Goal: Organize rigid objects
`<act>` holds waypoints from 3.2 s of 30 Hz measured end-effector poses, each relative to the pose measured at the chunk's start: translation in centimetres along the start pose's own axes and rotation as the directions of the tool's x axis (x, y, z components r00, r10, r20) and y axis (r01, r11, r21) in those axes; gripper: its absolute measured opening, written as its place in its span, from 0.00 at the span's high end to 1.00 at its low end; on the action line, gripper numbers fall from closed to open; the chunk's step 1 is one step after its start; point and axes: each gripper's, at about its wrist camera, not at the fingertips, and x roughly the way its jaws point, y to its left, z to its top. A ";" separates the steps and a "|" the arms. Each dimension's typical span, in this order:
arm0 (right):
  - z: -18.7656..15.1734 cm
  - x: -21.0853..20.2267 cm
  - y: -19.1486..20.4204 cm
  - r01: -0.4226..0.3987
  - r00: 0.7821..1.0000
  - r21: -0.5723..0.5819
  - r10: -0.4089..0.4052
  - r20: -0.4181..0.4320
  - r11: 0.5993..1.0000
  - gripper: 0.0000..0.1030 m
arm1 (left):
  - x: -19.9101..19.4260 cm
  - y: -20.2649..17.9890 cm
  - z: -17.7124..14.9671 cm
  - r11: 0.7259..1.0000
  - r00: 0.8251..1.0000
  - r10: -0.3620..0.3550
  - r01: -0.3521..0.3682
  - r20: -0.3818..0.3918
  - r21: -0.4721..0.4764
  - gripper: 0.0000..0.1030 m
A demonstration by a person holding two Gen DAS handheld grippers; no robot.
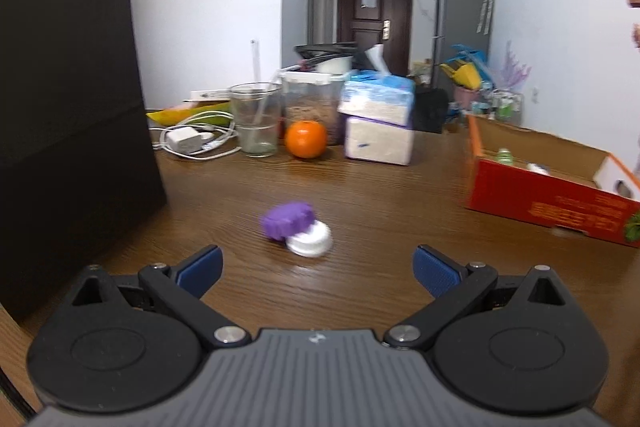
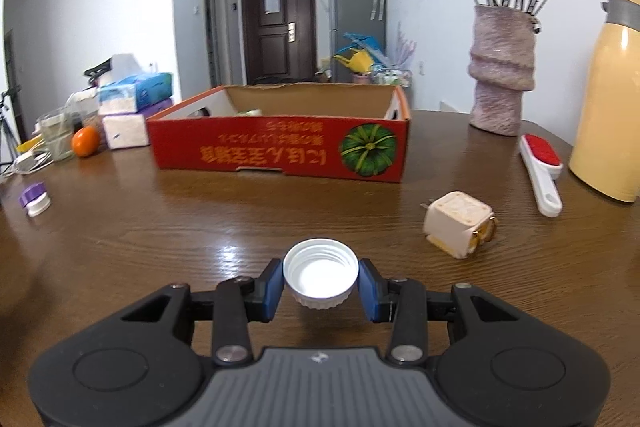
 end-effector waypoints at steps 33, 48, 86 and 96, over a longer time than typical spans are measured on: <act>0.5 1.8 -2.0 0.156 0.988 0.070 -0.157 0.009 0.985 0.62 | 14.1 4.5 2.8 0.994 0.988 -0.016 -0.001 -0.156 -0.106 0.21; 0.4 1.6 -1.8 0.150 0.988 0.061 -0.151 0.023 0.987 0.62 | 12.3 5.2 3.1 0.993 0.994 -0.026 0.014 -0.102 -0.118 0.48; 0.9 -2.0 -0.6 0.037 0.988 0.047 -0.044 0.147 0.998 0.62 | -0.7 -1.4 1.4 0.989 0.990 -0.105 0.114 0.090 -0.097 0.48; 2.3 -3.2 -0.1 -0.015 0.983 0.040 0.007 0.183 0.999 0.62 | -2.9 -6.1 1.0 0.978 0.975 -0.194 0.200 0.111 -0.051 0.48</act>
